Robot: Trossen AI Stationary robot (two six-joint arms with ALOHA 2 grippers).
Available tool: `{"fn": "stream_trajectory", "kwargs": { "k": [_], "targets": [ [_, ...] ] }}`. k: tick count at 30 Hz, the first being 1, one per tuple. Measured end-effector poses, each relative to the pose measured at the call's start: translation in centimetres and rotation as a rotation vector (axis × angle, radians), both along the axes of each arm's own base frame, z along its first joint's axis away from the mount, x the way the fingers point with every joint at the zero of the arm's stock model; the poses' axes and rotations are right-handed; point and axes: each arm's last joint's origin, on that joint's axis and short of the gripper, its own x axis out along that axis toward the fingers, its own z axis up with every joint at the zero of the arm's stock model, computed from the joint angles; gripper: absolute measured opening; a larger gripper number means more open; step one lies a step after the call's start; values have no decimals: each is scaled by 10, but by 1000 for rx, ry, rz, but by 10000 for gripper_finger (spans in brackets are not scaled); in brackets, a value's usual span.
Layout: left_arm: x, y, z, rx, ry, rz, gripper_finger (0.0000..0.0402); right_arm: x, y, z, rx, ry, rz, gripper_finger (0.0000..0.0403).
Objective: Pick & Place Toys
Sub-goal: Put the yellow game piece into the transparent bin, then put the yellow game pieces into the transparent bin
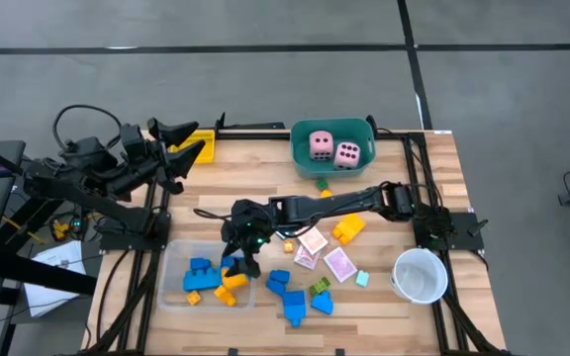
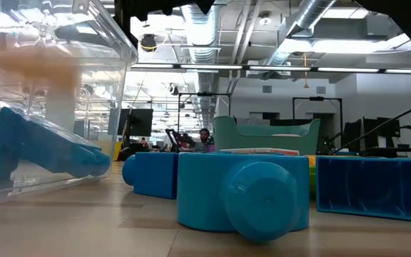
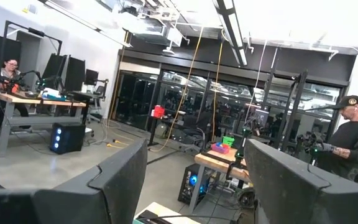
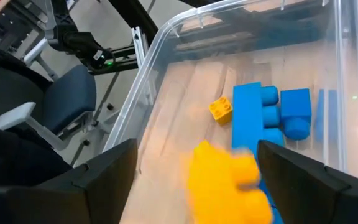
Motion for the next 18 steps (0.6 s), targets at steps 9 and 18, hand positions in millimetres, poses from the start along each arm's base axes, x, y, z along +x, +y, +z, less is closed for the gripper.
{"fn": "stream_trajectory", "kwargs": {
  "k": [9, 18],
  "targets": [
    [0, 0, 0, 1, 3, 0, 264, 1, -6, 1, 43, 19, -29, 325],
    [0, -4, 0, 1, 3, -25, 264, 2, -34, 10, 178, 77, -165, 326]
  ]
}}
